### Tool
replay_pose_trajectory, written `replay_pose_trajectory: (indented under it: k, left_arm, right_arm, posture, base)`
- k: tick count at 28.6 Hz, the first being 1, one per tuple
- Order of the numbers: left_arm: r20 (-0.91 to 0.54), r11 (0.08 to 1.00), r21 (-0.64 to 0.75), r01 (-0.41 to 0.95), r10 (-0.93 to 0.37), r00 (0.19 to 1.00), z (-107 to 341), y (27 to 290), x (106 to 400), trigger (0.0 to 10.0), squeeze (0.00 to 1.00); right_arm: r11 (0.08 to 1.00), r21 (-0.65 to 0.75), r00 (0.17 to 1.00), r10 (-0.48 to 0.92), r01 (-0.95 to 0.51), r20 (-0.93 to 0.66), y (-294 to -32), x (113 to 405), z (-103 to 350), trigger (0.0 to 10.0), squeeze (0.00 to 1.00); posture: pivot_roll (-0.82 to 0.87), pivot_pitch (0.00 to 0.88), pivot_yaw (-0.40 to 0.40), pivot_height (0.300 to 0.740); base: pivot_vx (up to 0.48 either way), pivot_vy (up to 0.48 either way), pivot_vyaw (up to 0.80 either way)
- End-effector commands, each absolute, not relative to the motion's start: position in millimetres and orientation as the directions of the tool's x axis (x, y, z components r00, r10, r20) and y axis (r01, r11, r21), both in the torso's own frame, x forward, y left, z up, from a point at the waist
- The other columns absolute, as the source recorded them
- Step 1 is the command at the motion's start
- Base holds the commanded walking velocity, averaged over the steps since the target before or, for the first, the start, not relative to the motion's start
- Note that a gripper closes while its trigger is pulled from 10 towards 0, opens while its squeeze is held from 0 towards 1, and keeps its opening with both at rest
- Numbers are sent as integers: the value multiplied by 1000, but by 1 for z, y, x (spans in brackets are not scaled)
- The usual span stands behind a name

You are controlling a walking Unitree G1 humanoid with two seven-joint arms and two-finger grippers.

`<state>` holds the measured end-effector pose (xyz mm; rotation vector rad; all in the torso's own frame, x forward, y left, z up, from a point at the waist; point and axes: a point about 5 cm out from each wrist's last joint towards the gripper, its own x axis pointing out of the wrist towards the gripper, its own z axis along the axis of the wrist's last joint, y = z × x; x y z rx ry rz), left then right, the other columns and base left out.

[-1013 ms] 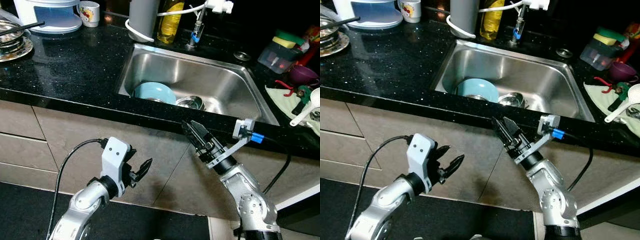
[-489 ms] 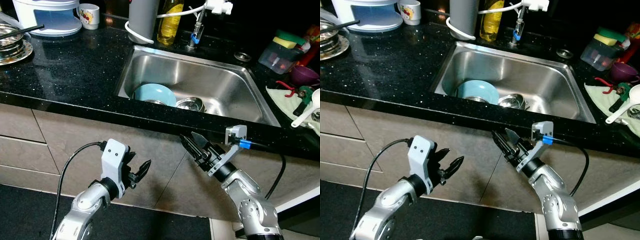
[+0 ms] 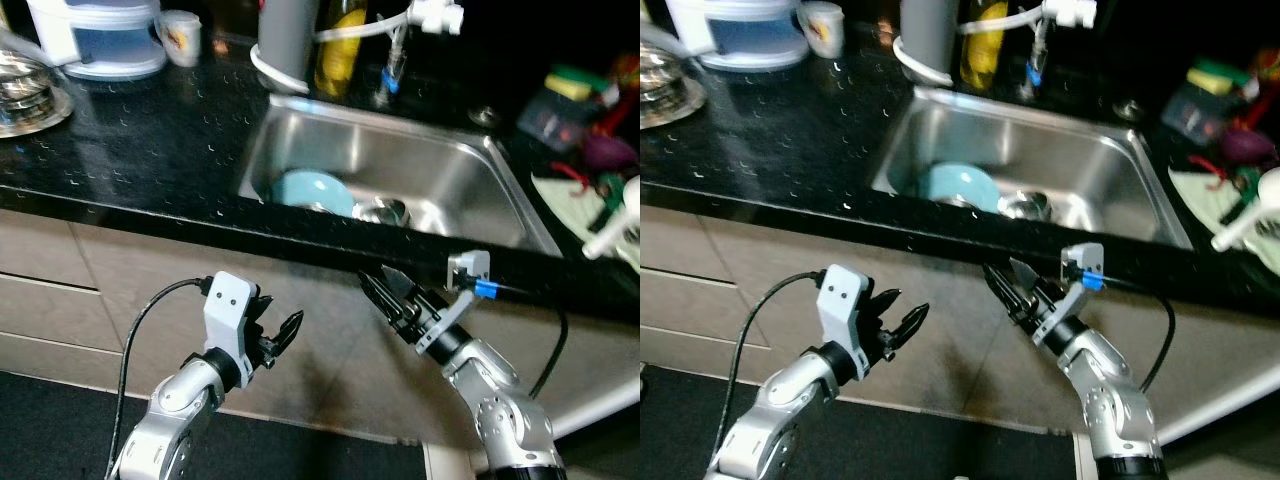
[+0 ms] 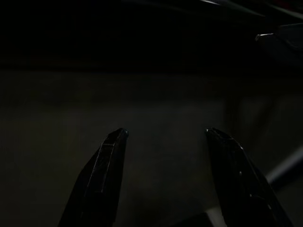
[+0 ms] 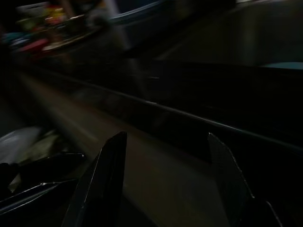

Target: Kitchen organization

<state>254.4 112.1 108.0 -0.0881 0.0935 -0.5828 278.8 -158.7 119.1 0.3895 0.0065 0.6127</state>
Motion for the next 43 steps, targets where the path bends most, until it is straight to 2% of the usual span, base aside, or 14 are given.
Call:
replay_pose_trajectory:
  k: [1,22,43]
  left_arm:
    - [-85,837,-106,537,-545,834,102,112,254,10000,0]
    - [-84,812,-130,569,-581,809,100,107,252,10000,0]
    - [-87,808,-133,574,-586,806,99,107,251,10000,0]
  right_arm:
    - [746,343,814,569,-570,116,-159,279,119,10000,0]
    - [653,351,729,667,-671,154,-153,270,122,10000,0]
    - [683,350,757,637,-642,145,-155,270,121,10000,0]
  posture:
    - [180,18,-170,740]
    - [176,26,-175,740]
    - [167,37,-166,740]
  base:
    - [0,0,800]
    - [0,0,800]
    - [0,0,800]
